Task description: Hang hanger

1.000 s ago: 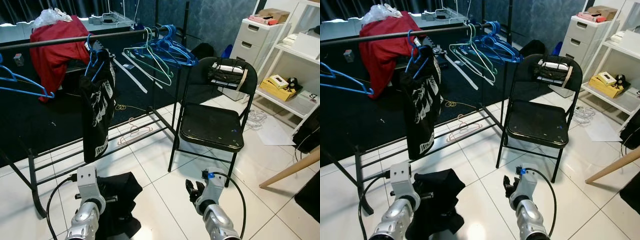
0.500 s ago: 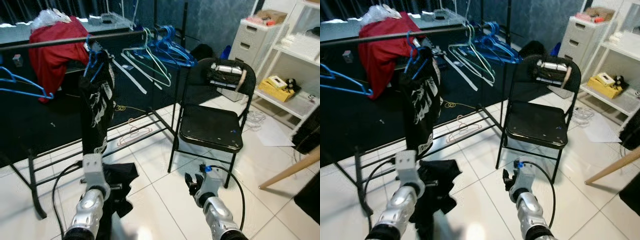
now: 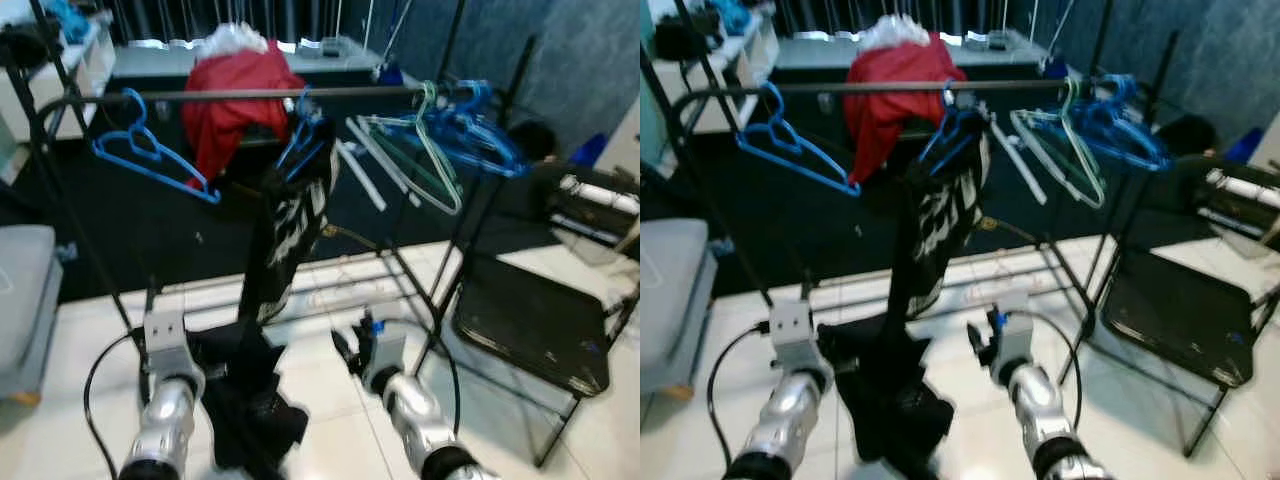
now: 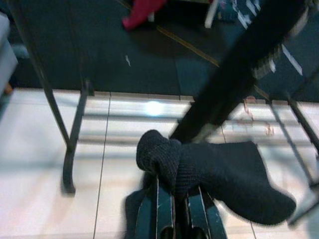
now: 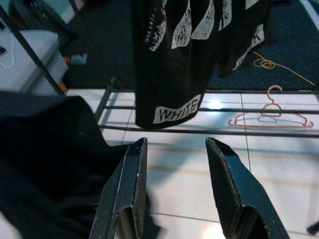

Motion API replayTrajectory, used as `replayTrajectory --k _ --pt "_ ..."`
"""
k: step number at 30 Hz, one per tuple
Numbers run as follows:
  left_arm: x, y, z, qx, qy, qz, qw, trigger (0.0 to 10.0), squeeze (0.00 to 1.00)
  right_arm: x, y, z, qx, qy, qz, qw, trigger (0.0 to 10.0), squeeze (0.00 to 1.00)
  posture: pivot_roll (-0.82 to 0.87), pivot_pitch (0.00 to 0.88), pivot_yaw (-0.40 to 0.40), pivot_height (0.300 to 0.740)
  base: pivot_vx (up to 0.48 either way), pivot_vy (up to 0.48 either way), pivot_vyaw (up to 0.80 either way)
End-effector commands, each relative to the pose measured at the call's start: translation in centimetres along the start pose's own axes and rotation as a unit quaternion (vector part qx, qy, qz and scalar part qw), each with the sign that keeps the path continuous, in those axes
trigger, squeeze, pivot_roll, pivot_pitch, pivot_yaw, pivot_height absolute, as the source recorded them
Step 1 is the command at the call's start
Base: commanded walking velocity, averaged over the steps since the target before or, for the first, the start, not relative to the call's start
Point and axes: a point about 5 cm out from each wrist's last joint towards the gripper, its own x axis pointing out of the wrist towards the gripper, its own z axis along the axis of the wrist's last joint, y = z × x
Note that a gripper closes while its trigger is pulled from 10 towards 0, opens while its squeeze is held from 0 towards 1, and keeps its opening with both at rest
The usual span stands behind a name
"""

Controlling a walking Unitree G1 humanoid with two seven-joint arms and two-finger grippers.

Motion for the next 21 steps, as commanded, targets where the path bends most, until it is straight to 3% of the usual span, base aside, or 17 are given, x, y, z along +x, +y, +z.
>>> replayTrajectory --k 1,7,19,21 --pt "0.1 -0.2 0.5 -0.008 -0.013 0.001 1.0 10.0 0.0 -0.1 -0.1 -0.2 -0.003 0.005 0.0 1.0 10.0 0.0 -0.07 0.012 -0.058 0.74 0.431 0.0 0.8" --pt "0.0 0.1 0.6 -0.006 -0.015 0.006 1.0 10.0 0.0 0.2 0.6 0.0 -0.018 0.01 0.028 0.999 10.0 0.0 -0.07 0.014 -0.057 0.74 0.43 0.0 0.8" --pt "-0.3 0.1 0.1 -0.006 -0.008 0.008 1.0 10.0 0.0 -0.7 0.0 -1.3 -0.015 0.032 0.026 0.999 10.0 0.0 -0.08 0.01 -0.06 0.74 0.426 0.0 0.0" --pt "-0.3 -0.4 -0.2 -0.001 0.001 -0.008 1.0 10.0 0.0 -1.1 0.0 -2.1 -0.015 0.044 0.009 0.999 10.0 0.0 -0.08 0.01 -0.06 0.74 0.0 0.0 0.0"
